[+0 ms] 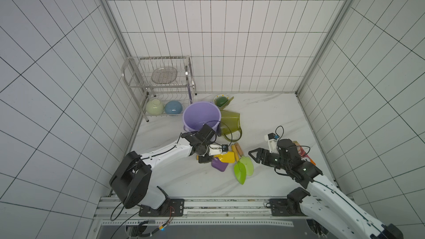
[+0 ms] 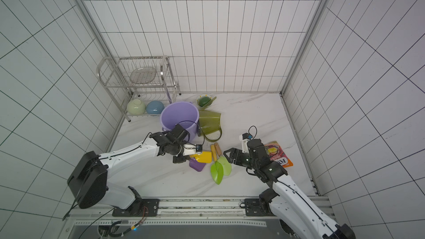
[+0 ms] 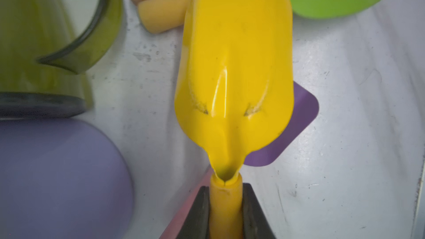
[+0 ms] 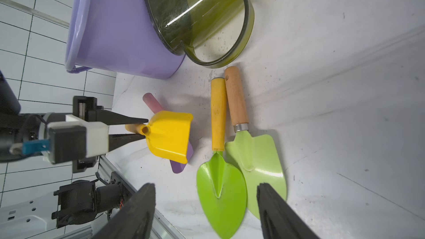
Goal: Organize the gardening tools
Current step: Pick up the gardening tool from the center of the board.
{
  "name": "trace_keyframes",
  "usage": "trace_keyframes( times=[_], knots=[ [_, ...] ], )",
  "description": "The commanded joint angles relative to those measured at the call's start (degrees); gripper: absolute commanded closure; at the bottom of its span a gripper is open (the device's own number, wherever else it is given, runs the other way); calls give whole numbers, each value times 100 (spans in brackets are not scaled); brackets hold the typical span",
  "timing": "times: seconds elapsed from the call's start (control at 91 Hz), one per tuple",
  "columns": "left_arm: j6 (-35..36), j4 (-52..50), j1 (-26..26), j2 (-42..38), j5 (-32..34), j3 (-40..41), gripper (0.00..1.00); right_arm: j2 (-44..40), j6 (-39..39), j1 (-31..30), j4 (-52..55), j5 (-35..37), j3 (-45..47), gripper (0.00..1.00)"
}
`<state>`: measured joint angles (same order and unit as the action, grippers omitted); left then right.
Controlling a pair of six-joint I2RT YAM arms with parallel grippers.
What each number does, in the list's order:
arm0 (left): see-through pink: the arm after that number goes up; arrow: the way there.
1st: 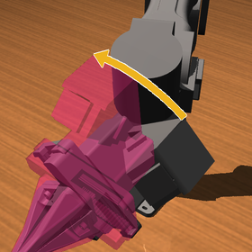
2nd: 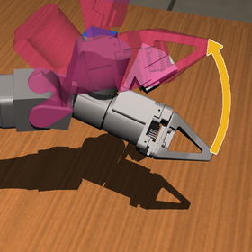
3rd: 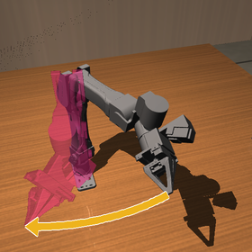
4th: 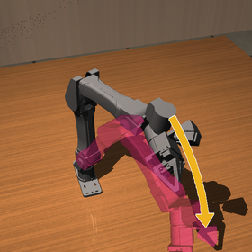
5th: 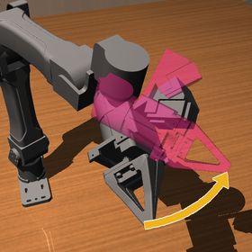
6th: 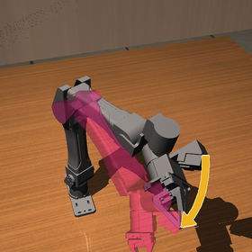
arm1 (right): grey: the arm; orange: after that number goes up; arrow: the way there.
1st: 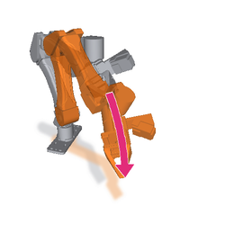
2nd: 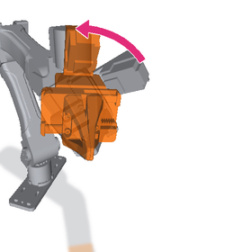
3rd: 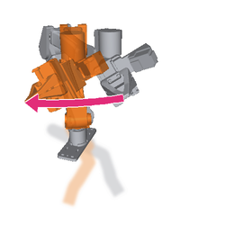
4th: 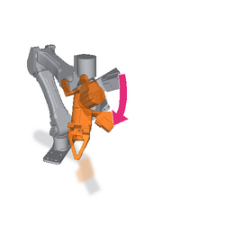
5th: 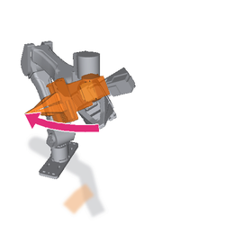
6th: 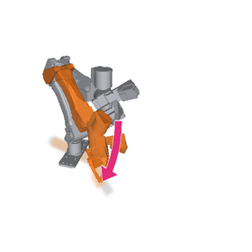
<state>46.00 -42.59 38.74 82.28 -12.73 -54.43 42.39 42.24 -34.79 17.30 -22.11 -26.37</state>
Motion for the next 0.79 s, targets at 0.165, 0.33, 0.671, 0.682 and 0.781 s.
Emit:
trace_keyframes(
  times=[0.165, 0.33, 0.671, 0.682, 0.781],
  knots=[
    [-518, -145, -705, -954, -1209, -113, 94, 292, 1032, -310, -1206, -428, -209, 22],
    [-814, -16, -816, -1460, -1472, 94, 94, 610, 1906, -474, -2534, -879, -180, 22],
    [-1101, 150, -817, -1773, -1601, 293, 94, 1382, 2296, -938, -3676, -1195, -538, 36],
    [-1101, 157, -816, -1779, -1610, 306, 94, 1397, 2301, -954, -3705, -1197, -546, 36],
    [-1112, 180, -816, -1828, -1635, 369, 94, 1598, 2262, -1078, -3779, -1182, -696, 41]
  ],
)
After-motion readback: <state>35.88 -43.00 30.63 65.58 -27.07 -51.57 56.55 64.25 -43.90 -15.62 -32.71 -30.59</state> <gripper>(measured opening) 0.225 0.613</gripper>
